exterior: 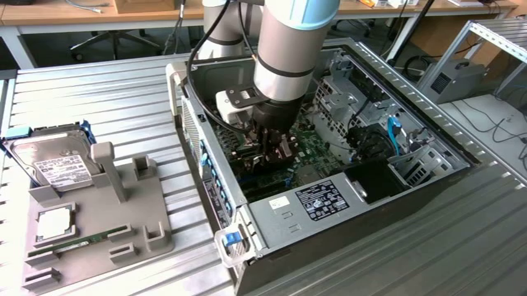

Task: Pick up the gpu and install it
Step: 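Insert the gpu into the slot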

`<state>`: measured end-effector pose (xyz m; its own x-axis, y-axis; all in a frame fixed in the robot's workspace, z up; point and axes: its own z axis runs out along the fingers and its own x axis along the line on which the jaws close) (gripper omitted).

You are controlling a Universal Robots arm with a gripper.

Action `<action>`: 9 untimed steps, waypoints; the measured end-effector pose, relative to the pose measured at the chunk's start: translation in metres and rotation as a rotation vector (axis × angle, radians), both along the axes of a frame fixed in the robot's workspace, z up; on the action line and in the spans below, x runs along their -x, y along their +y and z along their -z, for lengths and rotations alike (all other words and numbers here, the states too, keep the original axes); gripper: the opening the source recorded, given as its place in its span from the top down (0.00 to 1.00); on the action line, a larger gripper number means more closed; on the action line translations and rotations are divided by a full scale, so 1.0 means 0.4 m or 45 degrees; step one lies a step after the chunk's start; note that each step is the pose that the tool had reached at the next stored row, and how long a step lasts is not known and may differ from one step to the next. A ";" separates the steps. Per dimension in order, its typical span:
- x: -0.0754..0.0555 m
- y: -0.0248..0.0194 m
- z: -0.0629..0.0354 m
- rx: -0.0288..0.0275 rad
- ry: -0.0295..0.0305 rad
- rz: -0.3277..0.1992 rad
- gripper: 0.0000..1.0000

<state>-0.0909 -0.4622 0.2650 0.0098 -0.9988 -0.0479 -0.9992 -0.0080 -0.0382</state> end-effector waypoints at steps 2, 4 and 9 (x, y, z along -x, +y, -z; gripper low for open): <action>0.000 0.000 0.000 0.0001 0.0000 0.000 0.73; 0.000 0.000 0.000 0.0001 0.0000 0.000 0.73; 0.001 0.000 0.000 0.0001 -0.0069 -0.002 0.73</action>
<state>-0.0914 -0.4622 0.2651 0.0113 -0.9988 -0.0478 -0.9990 -0.0093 -0.0436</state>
